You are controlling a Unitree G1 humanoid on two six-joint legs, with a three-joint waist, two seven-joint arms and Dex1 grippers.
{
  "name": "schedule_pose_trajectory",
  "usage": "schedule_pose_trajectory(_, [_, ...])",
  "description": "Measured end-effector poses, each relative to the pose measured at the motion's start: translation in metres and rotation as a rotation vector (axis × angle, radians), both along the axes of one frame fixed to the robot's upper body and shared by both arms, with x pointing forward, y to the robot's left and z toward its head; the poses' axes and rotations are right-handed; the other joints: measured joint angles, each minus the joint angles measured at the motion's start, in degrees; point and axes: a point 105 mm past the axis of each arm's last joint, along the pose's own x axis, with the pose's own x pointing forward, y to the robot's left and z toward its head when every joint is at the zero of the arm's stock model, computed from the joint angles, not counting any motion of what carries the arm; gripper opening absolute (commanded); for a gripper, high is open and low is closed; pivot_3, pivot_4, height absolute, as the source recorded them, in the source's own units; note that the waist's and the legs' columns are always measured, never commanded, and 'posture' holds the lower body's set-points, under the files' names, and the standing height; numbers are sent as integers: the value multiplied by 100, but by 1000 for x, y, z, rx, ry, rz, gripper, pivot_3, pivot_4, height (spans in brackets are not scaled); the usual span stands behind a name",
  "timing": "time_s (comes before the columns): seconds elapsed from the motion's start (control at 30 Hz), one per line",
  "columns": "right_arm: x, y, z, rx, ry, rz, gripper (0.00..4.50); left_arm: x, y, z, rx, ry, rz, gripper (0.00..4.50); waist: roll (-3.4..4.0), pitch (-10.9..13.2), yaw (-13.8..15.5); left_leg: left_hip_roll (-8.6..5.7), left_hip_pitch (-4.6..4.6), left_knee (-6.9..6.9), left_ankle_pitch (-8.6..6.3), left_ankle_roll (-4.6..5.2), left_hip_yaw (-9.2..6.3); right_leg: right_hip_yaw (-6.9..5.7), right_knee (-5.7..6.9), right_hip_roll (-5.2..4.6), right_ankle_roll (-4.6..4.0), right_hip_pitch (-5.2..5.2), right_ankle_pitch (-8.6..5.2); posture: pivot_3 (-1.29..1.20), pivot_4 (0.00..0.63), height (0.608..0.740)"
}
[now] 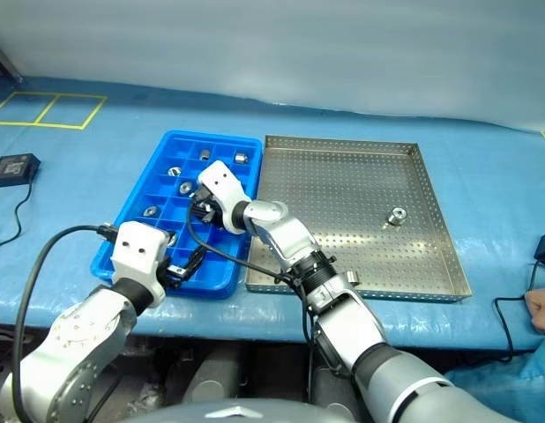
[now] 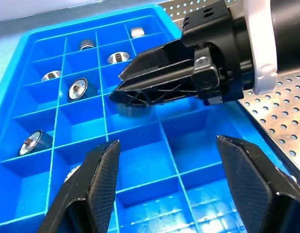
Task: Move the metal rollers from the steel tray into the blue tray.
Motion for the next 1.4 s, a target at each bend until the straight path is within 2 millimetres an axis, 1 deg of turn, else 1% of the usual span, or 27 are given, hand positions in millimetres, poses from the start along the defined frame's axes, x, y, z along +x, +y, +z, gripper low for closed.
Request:
schedule_pose_trajectory(0.07, [0,-1,8,17,-33,-9,2381,2,-1,2,-3,-8,-6,3465,0,0,-2,0,-1,2,0,-1,0,0,0,0,0,0,0,331,150,740])
schedule_pose_trajectory(0.13, [0,-10,20,51,-68,-35,2381,7,-7,4,-12,-19,-29,3465,0,0,4,-2,0,3,1,-1,-3,-2,-1,-2,1,3,0,309,150,740])
schedule_pose_trajectory(0.2, [2,-21,27,59,-87,-69,2381,11,-12,3,-21,-16,-50,3465,-1,-1,-8,-3,-2,6,0,-1,-2,-1,-3,-4,1,5,0,277,150,740])
schedule_pose_trajectory(0.3, [0,-55,23,9,-85,-151,2381,18,-25,6,-52,-35,-112,3465,-3,-2,-15,-7,-9,10,0,-1,-3,-2,-7,-10,2,4,1,222,150,740])
schedule_pose_trajectory(0.4, [-7,-97,9,-102,-65,-228,2381,27,-38,14,-77,-69,-174,3465,-2,-2,-81,-7,-13,10,1,0,-1,-2,-7,-10,1,1,1,156,150,740])
schedule_pose_trajectory(0.43, [-13,-114,3,-159,-61,-255,2381,31,-44,16,-84,-78,-204,3465,0,-1,-115,-7,-14,10,1,0,-1,-2,-7,-10,1,0,1,143,150,740])
schedule_pose_trajectory(0.53, [-29,-154,-10,-319,-32,-317,2381,39,-56,13,-94,-69,-265,3465,1,-1,-305,-7,-14,11,1,1,0,1,-5,-8,0,0,1,38,150,740])
schedule_pose_trajectory(0.6, [-37,-172,-13,-392,-17,-352,2381,43,-62,10,-98,-57,-297,3465,1,-1,-472,-6,-11,12,0,2,4,6,-4,-6,0,-1,0,22,150,740])
schedule_pose_trajectory(0.63, [-42,-178,-14,-417,-11,-359,2381,45,-65,9,-100,-54,-316,3465,1,-1,-547,-5,-9,12,1,2,5,8,-3,-4,1,0,1,-2,150,740])
schedule_pose_trajectory(0.67, [-49,-182,-13,-438,-8,-359,2381,47,-68,8,-101,-51,-336,3465,1,-1,-643,-3,-6,13,1,2,5,9,-2,-1,1,2,1,-41,150,740])
schedule_pose_trajectory(0.77, [-63,-180,-11,-440,12,-338,2381,50,-76,8,-109,-56,-381,3465,0,-1,-855,-2,7,13,1,3,5,18,4,3,2,9,0,-68,150,740])
schedule_pose_trajectory(0.83, [-71,-180,-15,-448,48,-330,2381,52,-81,8,-110,-56,-410,3465,0,-1,-945,-2,11,18,1,3,7,22,8,3,3,11,1,-86,150,740])
schedule_pose_trajectory(0.97, [-80,-190,-28,-491,114,-357,2381,54,-84,3,-111,-44,-433,3465,-1,-2,-1061,-4,8,29,0,5,8,33,9,1,12,10,6,-96,150,740])
schedule_pose_trajectory(1.07, [-84,-192,-33,-498,145,-361,2381,54,-86,4,-114,-48,-444,3465,-1,-2,-1109,-4,10,33,-1,6,6,39,10,1,16,11,9,-90,150,740])
schedule_pose_trajectory(1.23, [-83,-199,-37,-538,151,-383,2381,54,-85,5,-112,-57,-445,3465,-1,-2,-1116,-4,10,39,-1,6,7,39,16,1,16,11,9,-73,150,740])
schedule_pose_trajectory(1.4, [-83,-208,-41,-581,159,-388,2381,53,-81,-1,-112,-41,-432,3465,-5,-5,-1095,-5,10,40,-2,8,8,39,16,1,16,12,9,-61,150,740])
